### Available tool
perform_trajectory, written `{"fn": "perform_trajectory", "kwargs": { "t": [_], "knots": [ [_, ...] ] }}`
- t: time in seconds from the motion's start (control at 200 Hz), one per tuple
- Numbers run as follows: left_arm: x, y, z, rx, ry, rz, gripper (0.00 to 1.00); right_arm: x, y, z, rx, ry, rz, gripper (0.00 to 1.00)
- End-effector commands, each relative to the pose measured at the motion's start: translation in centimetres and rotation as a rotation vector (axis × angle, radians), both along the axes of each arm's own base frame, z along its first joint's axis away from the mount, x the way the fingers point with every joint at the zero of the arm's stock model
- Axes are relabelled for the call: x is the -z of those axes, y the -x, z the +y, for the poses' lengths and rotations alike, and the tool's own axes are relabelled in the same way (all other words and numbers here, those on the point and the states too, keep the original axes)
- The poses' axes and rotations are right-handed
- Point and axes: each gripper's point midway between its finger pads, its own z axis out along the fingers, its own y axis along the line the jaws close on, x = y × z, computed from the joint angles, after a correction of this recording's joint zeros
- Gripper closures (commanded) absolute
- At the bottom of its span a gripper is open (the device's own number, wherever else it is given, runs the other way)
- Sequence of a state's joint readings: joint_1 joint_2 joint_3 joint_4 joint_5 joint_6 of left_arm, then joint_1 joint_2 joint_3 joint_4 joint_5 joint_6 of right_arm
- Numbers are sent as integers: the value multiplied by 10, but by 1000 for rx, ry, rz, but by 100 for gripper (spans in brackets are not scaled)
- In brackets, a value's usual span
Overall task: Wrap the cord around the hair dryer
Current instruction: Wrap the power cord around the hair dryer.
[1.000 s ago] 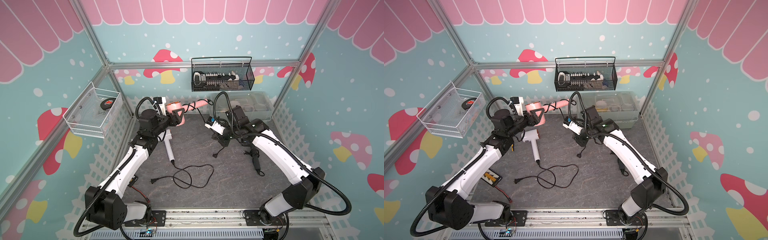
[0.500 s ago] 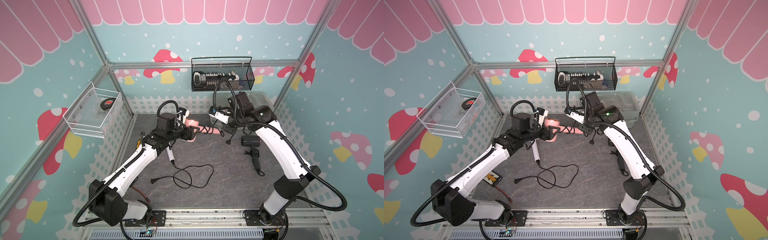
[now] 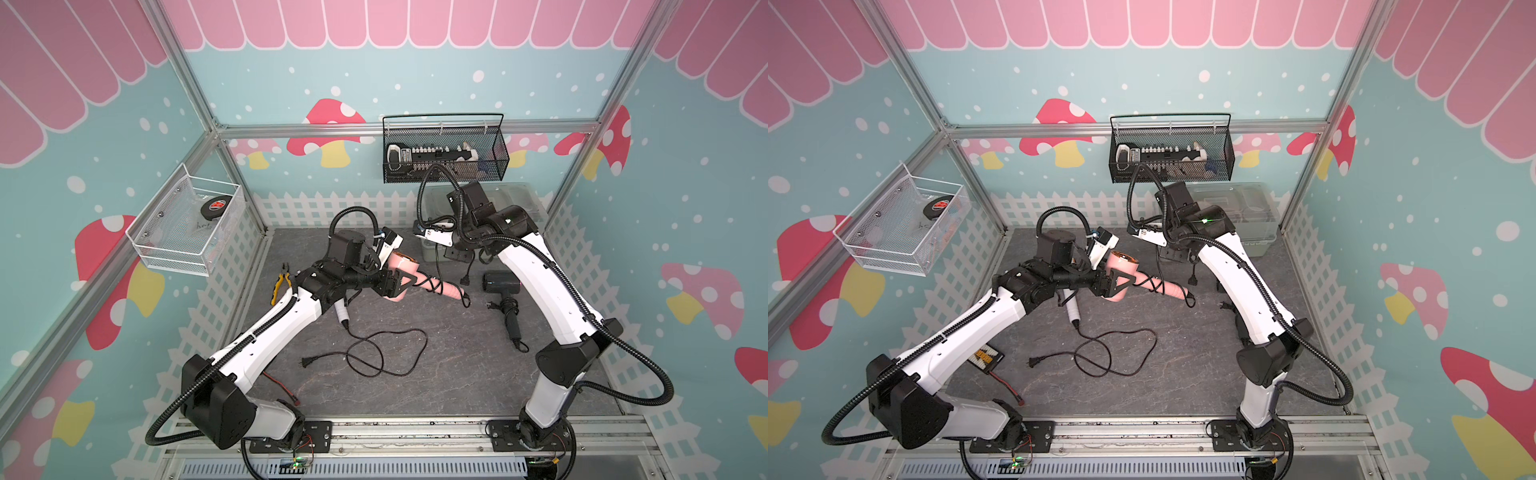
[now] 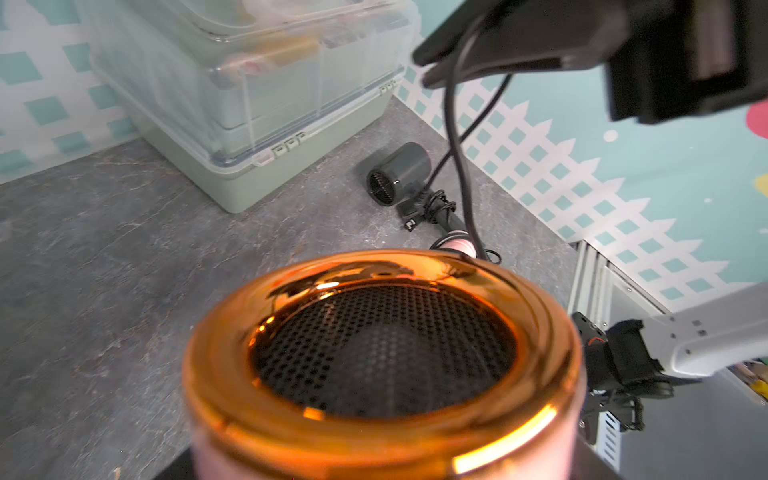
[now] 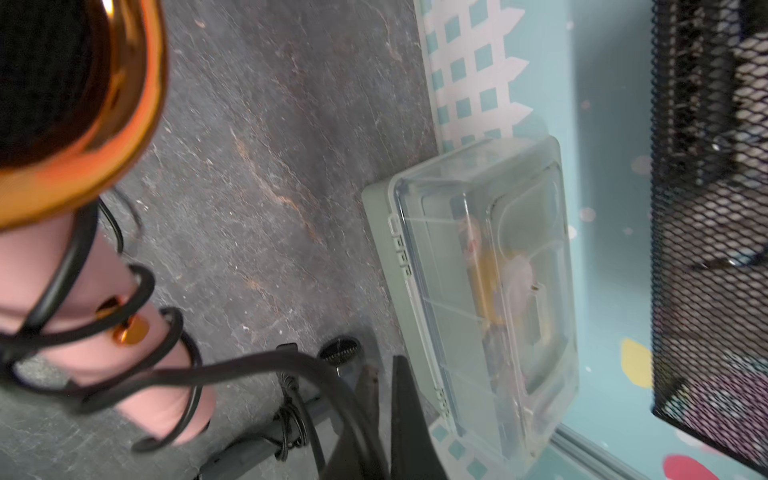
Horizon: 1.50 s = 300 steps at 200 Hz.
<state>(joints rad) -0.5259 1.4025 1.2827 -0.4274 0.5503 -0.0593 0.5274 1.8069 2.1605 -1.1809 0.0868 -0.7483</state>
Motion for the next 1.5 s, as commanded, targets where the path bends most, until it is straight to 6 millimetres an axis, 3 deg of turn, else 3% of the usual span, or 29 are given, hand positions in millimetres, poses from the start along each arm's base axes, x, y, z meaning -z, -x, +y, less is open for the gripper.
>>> {"fn": "perform_trajectory", "kwargs": {
  "t": [0.0,0.105,0.12,0.155,0.335,0.61,0.755,0.905,1.206,1.231,1.496],
  "knots": [
    [-36,40,-15,209,117,-72,100,0,-7,28,-128,-227,87,100],
    [-48,50,-18,260,184,-72,100,13,-8,31,-151,-352,206,100],
    [-51,52,-19,266,193,-74,100,26,-12,33,-147,-358,247,100],
    [-54,54,-20,279,211,-74,100,34,-12,35,-154,-384,292,100],
    [-76,52,-14,288,323,-79,100,59,-10,40,-177,-515,444,100],
    [-114,34,9,224,473,-130,100,72,-19,40,-179,-819,585,94],
    [-130,14,30,142,535,-162,100,80,-23,35,-152,-904,612,89],
    [-147,8,42,117,612,-177,100,90,-23,30,-124,-965,616,87],
    [-159,3,50,77,644,-198,100,114,-24,25,-72,-1019,646,86],
    [-160,2,51,70,645,-200,100,103,-21,24,-84,-1022,623,86],
    [-163,-6,64,21,648,-213,100,105,-13,14,-58,-1015,602,86]
  ]
}}
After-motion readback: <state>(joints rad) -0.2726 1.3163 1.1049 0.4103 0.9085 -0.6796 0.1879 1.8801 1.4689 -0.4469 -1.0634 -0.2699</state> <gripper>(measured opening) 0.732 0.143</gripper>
